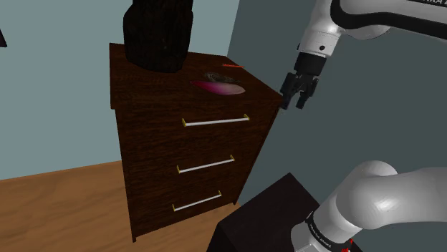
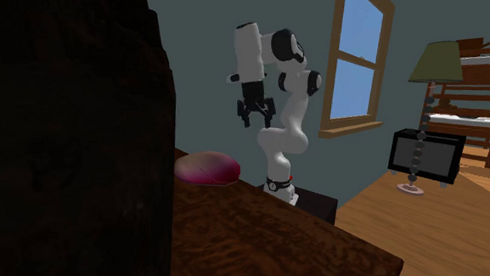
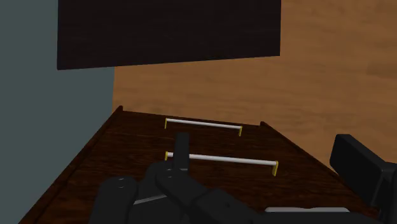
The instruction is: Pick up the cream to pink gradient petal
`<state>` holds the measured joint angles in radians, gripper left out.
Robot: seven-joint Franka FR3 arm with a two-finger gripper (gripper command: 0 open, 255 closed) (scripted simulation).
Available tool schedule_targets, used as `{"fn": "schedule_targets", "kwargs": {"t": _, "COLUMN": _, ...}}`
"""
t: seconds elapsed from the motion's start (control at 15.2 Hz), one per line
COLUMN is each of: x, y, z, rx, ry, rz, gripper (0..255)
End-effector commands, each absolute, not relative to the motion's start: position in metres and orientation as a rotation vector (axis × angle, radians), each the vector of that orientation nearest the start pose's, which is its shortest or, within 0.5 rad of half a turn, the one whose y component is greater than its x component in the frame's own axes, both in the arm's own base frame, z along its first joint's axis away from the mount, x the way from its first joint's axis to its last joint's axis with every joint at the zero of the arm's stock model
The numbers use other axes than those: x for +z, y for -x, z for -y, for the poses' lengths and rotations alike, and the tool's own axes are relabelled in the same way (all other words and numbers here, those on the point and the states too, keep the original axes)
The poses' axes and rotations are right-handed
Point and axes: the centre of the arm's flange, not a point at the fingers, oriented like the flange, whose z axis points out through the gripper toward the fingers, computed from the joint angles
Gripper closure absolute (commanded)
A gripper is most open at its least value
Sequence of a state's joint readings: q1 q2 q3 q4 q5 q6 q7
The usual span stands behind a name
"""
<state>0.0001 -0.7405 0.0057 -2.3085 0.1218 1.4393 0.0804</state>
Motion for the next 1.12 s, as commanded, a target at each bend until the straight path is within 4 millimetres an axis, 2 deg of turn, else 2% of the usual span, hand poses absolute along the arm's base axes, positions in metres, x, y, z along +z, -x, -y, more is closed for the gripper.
{"fn": "schedule_targets", "kwargs": {"t": 0.0, "x": 0.589, "y": -0.305, "z": -0.017, "rx": 0.202, "ry": 3.021, "rz": -0.103, "gripper": 0}}
{"fn": "schedule_targets", "kwargs": {"t": 0.26, "x": 0.568, "y": -0.323, "z": -0.022, "rx": -0.074, "ry": 3.133, "rz": 0.303, "gripper": 0}}
{"fn": "schedule_targets", "kwargs": {"t": 0.53, "x": 0.549, "y": -0.343, "z": -0.031, "rx": -0.369, "ry": 3.163, "rz": 0.732, "gripper": 0}}
{"fn": "schedule_targets", "kwargs": {"t": 0.79, "x": 0.534, "y": -0.364, "z": -0.043, "rx": -0.678, "ry": 3.100, "rz": 1.174, "gripper": 0}}
{"fn": "schedule_targets", "kwargs": {"t": 1.06, "x": 0.520, "y": -0.383, "z": -0.059, "rx": -0.991, "ry": 2.933, "rz": 1.616, "gripper": 0}}
